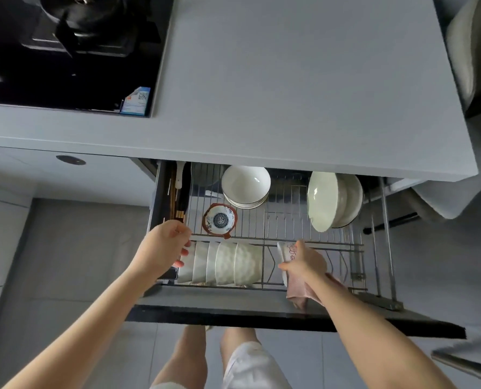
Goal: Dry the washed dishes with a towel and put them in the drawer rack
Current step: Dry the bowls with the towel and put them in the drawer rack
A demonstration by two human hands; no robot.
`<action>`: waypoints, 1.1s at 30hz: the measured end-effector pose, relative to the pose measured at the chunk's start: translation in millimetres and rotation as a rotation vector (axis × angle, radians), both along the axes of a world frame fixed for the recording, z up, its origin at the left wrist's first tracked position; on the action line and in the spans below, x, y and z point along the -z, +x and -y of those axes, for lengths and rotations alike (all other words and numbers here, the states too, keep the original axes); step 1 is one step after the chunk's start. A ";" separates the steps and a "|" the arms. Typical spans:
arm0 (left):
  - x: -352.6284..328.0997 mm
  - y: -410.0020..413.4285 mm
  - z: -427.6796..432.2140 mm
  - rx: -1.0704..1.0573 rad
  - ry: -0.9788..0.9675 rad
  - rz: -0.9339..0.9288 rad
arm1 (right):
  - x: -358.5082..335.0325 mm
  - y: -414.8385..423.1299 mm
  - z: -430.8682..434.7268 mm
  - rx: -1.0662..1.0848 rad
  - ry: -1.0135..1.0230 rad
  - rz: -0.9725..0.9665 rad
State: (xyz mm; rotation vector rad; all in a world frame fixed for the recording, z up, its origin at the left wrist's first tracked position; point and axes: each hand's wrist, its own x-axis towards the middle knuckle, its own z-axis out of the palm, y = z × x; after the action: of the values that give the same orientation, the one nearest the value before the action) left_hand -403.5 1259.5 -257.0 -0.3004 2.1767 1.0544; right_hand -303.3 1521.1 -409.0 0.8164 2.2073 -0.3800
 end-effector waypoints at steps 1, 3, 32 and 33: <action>3.4 -0.5 2.6 -0.013 -0.006 0.004 | 7.9 -0.8 2.5 0.017 0.013 0.007; 9.9 -1.1 9.7 -0.033 -0.023 0.016 | 19.4 -2.5 7.5 0.028 0.019 0.027; -64.2 52.2 134.0 -0.328 0.497 -0.063 | -214.2 -112.2 235.1 0.635 -1.348 -0.400; -68.2 57.0 149.4 -0.420 0.514 -0.115 | -225.1 -113.2 260.0 0.623 -1.441 -0.343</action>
State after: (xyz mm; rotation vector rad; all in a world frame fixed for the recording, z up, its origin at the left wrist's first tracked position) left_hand -346.5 1110.1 -188.8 -0.4754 1.8891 1.8552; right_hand -416.5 1261.1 -183.9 0.5323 1.2534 -2.1634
